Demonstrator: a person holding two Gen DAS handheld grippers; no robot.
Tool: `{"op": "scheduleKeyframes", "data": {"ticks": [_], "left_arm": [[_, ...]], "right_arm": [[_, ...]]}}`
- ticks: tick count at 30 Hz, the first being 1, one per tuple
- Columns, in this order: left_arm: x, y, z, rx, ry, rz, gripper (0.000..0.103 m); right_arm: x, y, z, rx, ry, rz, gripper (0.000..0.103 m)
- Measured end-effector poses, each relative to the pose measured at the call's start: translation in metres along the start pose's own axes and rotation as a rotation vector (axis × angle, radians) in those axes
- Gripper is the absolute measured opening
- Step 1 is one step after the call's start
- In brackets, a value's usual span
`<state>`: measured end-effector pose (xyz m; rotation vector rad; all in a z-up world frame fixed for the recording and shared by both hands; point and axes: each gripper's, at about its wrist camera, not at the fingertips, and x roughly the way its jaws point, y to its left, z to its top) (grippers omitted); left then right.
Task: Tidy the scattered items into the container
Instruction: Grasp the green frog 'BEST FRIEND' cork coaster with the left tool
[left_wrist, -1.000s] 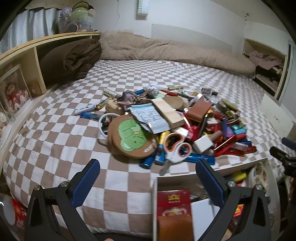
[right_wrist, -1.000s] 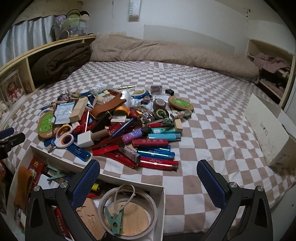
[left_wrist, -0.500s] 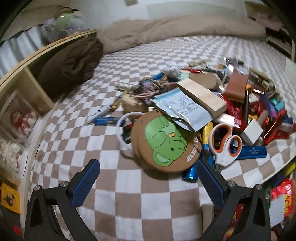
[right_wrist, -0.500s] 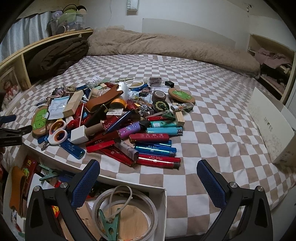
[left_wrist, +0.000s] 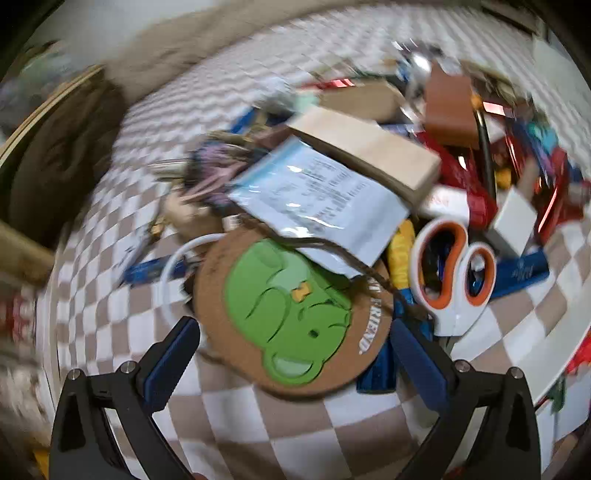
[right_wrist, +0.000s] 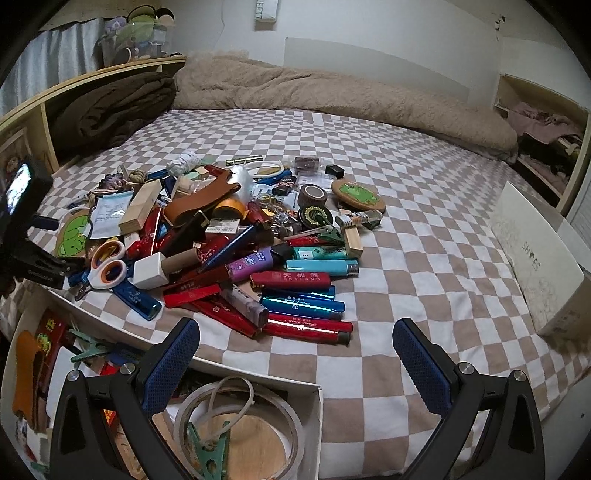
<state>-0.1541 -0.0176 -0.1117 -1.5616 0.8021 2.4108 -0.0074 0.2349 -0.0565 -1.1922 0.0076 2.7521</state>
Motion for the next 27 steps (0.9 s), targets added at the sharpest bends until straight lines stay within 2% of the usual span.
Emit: {"op": "scheduleKeyframes", "data": {"ticks": [5, 9, 16, 20, 21, 22, 23, 25, 27], "left_arm": [[0.000, -0.007, 0.014, 0.074, 0.017, 0.023, 0.103], [-0.006, -0.012, 0.008, 0.140, -0.026, 0.020, 0.100], [-0.013, 0.006, -0.001, 0.048, -0.067, -0.045, 0.100], [-0.022, 0.015, -0.009, -0.010, -0.097, -0.043, 0.099], [-0.023, 0.020, -0.012, -0.029, -0.105, -0.048, 0.091], [-0.025, 0.025, -0.014, -0.053, -0.114, -0.076, 0.074], [-0.028, 0.030, -0.016, -0.085, -0.115, -0.103, 0.062], [-0.031, 0.041, -0.019, -0.155, -0.124, -0.127, 0.062], [-0.031, 0.044, -0.022, -0.160, -0.124, -0.131, 0.062]], "right_arm": [[0.003, -0.005, -0.004, 0.016, 0.011, 0.000, 0.103], [0.008, -0.010, -0.008, 0.031, 0.028, 0.001, 0.103], [0.006, -0.019, -0.010, 0.064, 0.023, 0.027, 0.103], [0.004, -0.018, -0.013, 0.045, 0.002, 0.017, 0.103], [0.003, -0.018, -0.013, 0.036, -0.008, 0.018, 0.103], [0.001, -0.018, -0.014, 0.028, -0.018, 0.021, 0.103], [0.000, -0.018, -0.014, 0.022, -0.027, 0.028, 0.103], [0.000, -0.020, -0.013, 0.026, -0.035, 0.048, 0.103], [0.002, -0.022, -0.011, 0.034, -0.026, 0.061, 0.103]]}}
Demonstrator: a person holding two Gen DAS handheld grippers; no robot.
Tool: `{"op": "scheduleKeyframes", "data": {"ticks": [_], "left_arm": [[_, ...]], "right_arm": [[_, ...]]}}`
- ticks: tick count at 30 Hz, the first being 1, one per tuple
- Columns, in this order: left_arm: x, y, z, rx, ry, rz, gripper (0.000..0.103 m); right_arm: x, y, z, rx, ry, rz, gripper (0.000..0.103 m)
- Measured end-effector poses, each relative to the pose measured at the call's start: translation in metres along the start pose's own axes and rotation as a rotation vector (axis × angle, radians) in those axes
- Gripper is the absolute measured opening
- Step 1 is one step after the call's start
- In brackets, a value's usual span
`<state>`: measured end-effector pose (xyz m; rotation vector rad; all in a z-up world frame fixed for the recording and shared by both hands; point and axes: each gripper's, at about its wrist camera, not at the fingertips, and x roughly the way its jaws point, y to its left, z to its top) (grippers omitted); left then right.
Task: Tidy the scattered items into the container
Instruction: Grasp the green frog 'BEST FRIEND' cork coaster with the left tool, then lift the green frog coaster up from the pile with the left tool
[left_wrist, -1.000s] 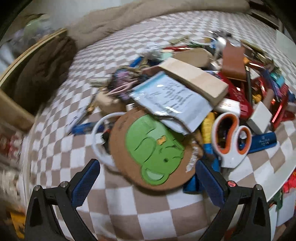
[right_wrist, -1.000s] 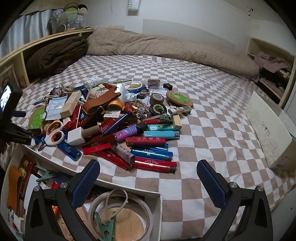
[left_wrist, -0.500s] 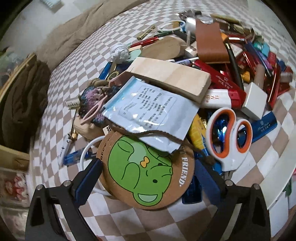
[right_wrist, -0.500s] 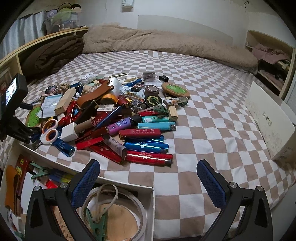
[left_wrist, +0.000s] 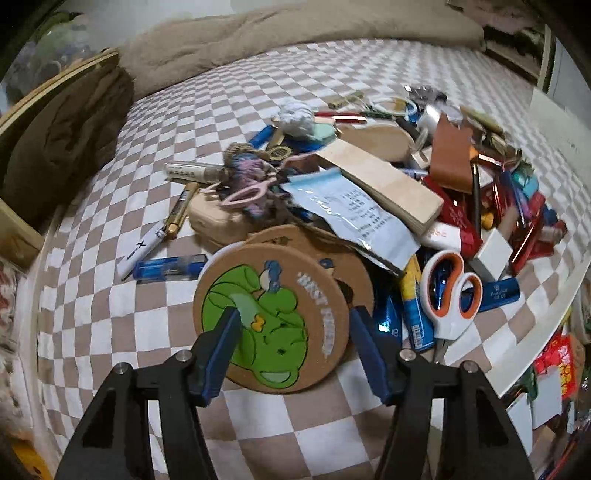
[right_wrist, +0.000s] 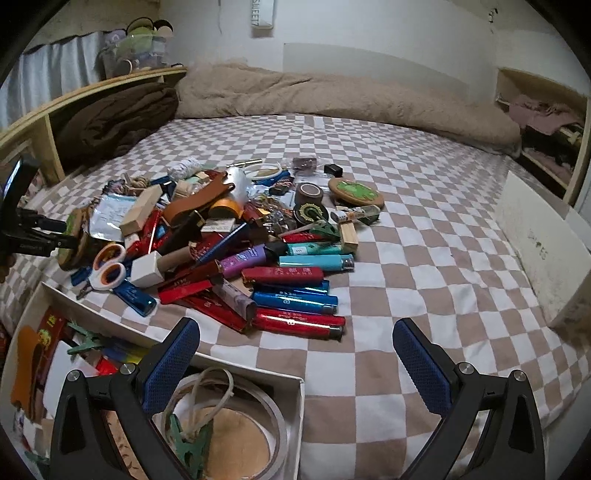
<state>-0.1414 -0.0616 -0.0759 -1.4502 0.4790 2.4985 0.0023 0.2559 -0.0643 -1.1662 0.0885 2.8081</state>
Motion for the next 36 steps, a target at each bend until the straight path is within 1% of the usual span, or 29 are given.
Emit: {"op": "scheduleKeyframes", "data": {"ticks": [2, 4, 5, 6, 7, 10, 13, 16, 18, 23, 26, 28, 30, 32, 34, 36], "left_arm": [[0.002, 0.001, -0.004, 0.001, 0.010, 0.004, 0.062], [0.003, 0.004, -0.006, -0.007, 0.015, 0.004, 0.070], [0.004, 0.005, -0.007, -0.005, 0.016, 0.011, 0.085], [0.005, 0.005, -0.008, 0.003, 0.011, 0.028, 0.097], [0.005, 0.005, -0.008, 0.020, 0.002, 0.050, 0.099], [0.008, 0.004, -0.009, 0.068, -0.001, 0.077, 0.099], [0.014, 0.002, -0.009, 0.087, 0.017, 0.062, 0.099], [0.022, 0.000, -0.007, 0.092, 0.026, 0.064, 0.099], [0.025, 0.004, -0.005, 0.076, 0.025, 0.048, 0.101], [0.036, 0.015, -0.005, 0.042, 0.012, -0.008, 0.102], [0.044, 0.026, -0.007, -0.031, 0.014, -0.071, 0.103], [0.044, 0.032, -0.010, -0.073, 0.000, -0.096, 0.103], [0.042, 0.034, -0.013, -0.091, -0.013, -0.100, 0.103], [0.038, 0.035, -0.017, -0.098, -0.030, -0.086, 0.103], [0.030, 0.035, -0.022, -0.098, -0.053, -0.076, 0.103], [0.023, 0.037, -0.026, -0.101, -0.074, -0.082, 0.103]], "right_arm": [[0.001, -0.001, 0.001, -0.005, 0.007, -0.005, 0.103], [0.000, 0.000, 0.001, -0.021, 0.007, -0.013, 0.103], [0.000, 0.001, 0.001, -0.026, 0.007, -0.014, 0.103], [-0.001, 0.001, 0.001, -0.026, 0.005, -0.009, 0.103], [-0.002, 0.001, 0.001, -0.025, 0.003, -0.001, 0.103], [-0.001, 0.001, 0.003, -0.026, 0.005, 0.026, 0.103], [0.001, 0.000, 0.005, -0.027, 0.013, 0.052, 0.103], [0.004, -0.001, 0.008, -0.032, 0.024, 0.062, 0.103], [0.006, -0.002, 0.010, -0.037, 0.032, 0.062, 0.103], [0.009, -0.004, 0.010, -0.034, 0.049, 0.089, 0.103], [0.012, -0.007, 0.009, -0.028, 0.064, 0.100, 0.103], [0.015, -0.012, 0.010, -0.023, 0.078, 0.101, 0.103], [0.019, -0.017, 0.011, -0.015, 0.091, 0.101, 0.103], [0.022, -0.024, 0.013, -0.007, 0.102, 0.106, 0.103], [0.029, -0.031, 0.016, 0.003, 0.122, 0.112, 0.103], [0.039, -0.036, 0.020, 0.018, 0.156, 0.117, 0.103]]}}
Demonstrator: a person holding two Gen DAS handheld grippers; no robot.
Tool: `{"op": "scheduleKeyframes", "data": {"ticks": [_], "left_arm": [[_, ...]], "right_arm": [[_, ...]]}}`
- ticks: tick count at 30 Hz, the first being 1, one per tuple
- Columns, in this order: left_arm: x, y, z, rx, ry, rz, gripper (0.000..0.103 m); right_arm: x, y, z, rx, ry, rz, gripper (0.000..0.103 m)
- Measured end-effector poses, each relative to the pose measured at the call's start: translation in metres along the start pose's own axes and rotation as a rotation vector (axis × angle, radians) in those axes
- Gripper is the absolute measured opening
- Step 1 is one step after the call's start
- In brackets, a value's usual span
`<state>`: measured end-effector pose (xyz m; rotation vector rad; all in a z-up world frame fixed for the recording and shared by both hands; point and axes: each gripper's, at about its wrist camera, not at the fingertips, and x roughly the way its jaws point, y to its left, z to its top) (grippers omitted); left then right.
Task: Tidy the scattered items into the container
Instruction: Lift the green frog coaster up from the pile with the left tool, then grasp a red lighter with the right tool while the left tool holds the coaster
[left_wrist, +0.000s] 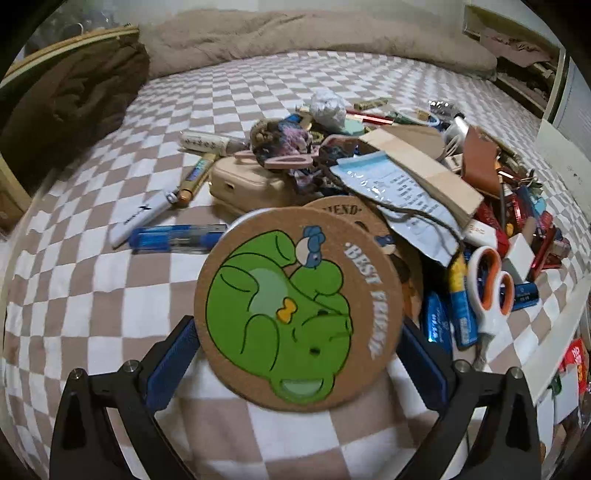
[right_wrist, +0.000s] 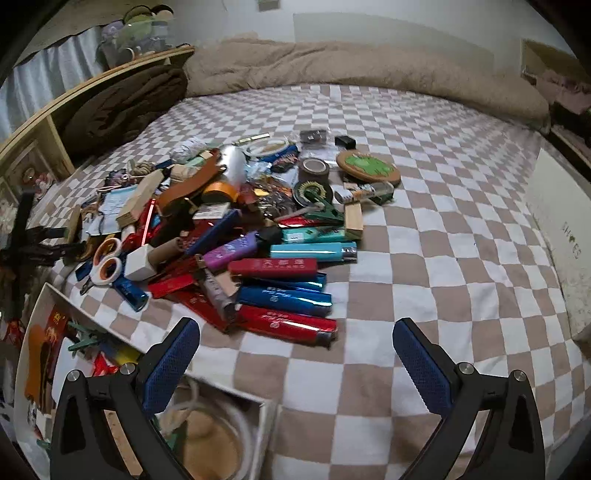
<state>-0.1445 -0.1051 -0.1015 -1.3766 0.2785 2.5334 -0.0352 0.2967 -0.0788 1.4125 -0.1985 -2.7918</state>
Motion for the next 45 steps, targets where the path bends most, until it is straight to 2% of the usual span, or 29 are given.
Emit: {"op": "scheduleKeyframes", "data": {"ticks": [4, 7, 12, 15, 18, 21, 24, 29, 34, 38, 45], "left_arm": [[-0.015, 0.003, -0.004, -0.018, -0.030, -0.044, 0.103], [-0.020, 0.003, -0.004, -0.002, -0.041, -0.056, 0.103], [-0.016, 0.004, -0.001, 0.030, -0.042, -0.042, 0.103], [-0.011, 0.006, 0.000, 0.024, -0.040, -0.040, 0.103], [-0.008, 0.001, -0.002, 0.019, -0.045, 0.037, 0.103], [-0.010, -0.011, -0.007, 0.060, -0.073, 0.118, 0.103], [-0.006, -0.015, -0.009, 0.079, -0.074, 0.151, 0.103], [0.005, -0.008, -0.003, 0.034, -0.052, 0.107, 0.103], [0.005, -0.002, 0.000, -0.017, -0.055, 0.048, 0.100], [0.001, 0.001, -0.006, -0.018, -0.055, 0.049, 0.100], [-0.021, 0.028, -0.030, -0.083, -0.054, 0.068, 0.100]], "right_arm": [[0.019, -0.001, 0.010, 0.005, 0.071, 0.025, 0.103], [0.031, 0.015, 0.017, -0.053, 0.117, 0.043, 0.103], [0.056, 0.040, 0.023, -0.175, 0.188, -0.007, 0.103], [0.067, 0.036, 0.025, -0.185, 0.201, -0.062, 0.103], [0.068, 0.018, 0.027, -0.099, 0.207, -0.010, 0.103], [0.069, 0.002, 0.029, -0.082, 0.188, -0.122, 0.103], [0.068, -0.017, 0.027, -0.046, 0.211, -0.169, 0.103], [0.056, -0.027, 0.017, -0.036, 0.239, -0.117, 0.103], [0.057, -0.013, 0.010, -0.099, 0.318, -0.056, 0.103], [0.066, -0.008, 0.009, -0.126, 0.381, -0.031, 0.103], [0.060, -0.017, 0.005, -0.123, 0.393, -0.039, 0.103]]}}
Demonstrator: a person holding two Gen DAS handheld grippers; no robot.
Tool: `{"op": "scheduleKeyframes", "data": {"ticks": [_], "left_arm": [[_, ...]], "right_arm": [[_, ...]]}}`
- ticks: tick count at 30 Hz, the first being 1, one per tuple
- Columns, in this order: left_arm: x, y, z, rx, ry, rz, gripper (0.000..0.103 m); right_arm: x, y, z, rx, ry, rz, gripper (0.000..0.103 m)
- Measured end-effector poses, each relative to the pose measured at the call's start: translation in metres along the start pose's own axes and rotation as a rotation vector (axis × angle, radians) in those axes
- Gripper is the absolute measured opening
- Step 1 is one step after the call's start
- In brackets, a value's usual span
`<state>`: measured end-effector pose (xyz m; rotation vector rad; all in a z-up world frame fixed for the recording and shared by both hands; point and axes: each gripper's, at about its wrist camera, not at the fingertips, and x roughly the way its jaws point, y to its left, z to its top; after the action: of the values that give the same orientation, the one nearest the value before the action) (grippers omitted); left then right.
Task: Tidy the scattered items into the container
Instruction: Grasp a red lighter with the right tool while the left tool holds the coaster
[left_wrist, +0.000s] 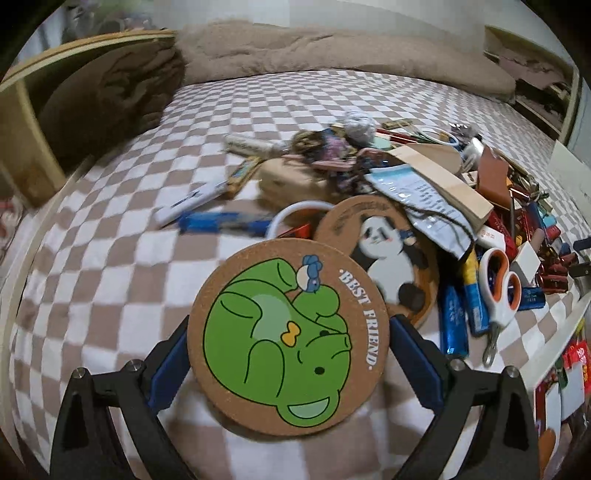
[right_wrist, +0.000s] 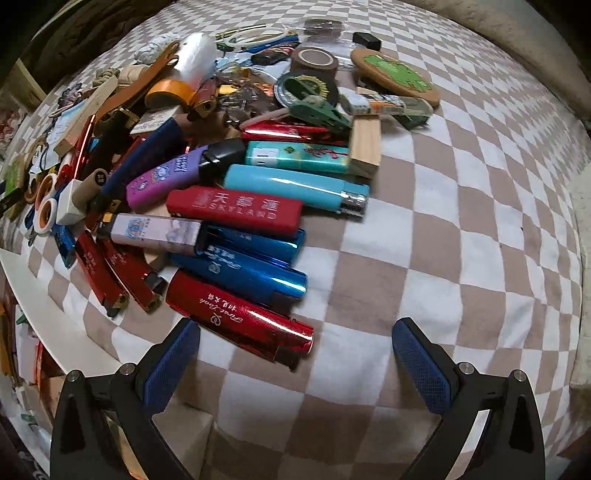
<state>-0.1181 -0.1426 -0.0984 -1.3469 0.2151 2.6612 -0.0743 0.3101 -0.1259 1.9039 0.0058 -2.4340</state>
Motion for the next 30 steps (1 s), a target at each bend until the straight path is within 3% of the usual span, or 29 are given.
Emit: {"op": "scheduleKeyframes", "data": {"ticks": [5, 8, 14, 19, 24, 28, 30], "left_arm": [[-0.013, 0.008, -0.018, -0.014, 0.013, -0.024, 0.100], [-0.015, 0.006, -0.027, -0.012, 0.041, -0.040, 0.100], [-0.021, -0.007, -0.038, -0.009, 0.043, -0.074, 0.100], [-0.032, -0.019, -0.038, -0.003, 0.018, -0.107, 0.100], [-0.046, -0.031, -0.036, 0.002, -0.013, -0.141, 0.100], [-0.051, -0.043, -0.035, 0.029, -0.022, -0.166, 0.100], [-0.052, -0.047, -0.035, 0.039, -0.027, -0.169, 0.100]], "right_arm": [[-0.007, -0.020, -0.010, 0.059, -0.007, -0.059, 0.103], [-0.012, -0.029, -0.014, 0.112, -0.009, -0.041, 0.103], [-0.022, -0.007, -0.016, 0.105, -0.036, 0.005, 0.103], [-0.023, 0.015, -0.018, 0.081, -0.074, -0.031, 0.103], [-0.026, 0.014, -0.023, 0.172, -0.116, -0.001, 0.103], [-0.028, 0.019, -0.027, 0.159, -0.135, -0.042, 0.086], [-0.030, 0.025, -0.031, 0.138, -0.145, -0.078, 0.084]]}}
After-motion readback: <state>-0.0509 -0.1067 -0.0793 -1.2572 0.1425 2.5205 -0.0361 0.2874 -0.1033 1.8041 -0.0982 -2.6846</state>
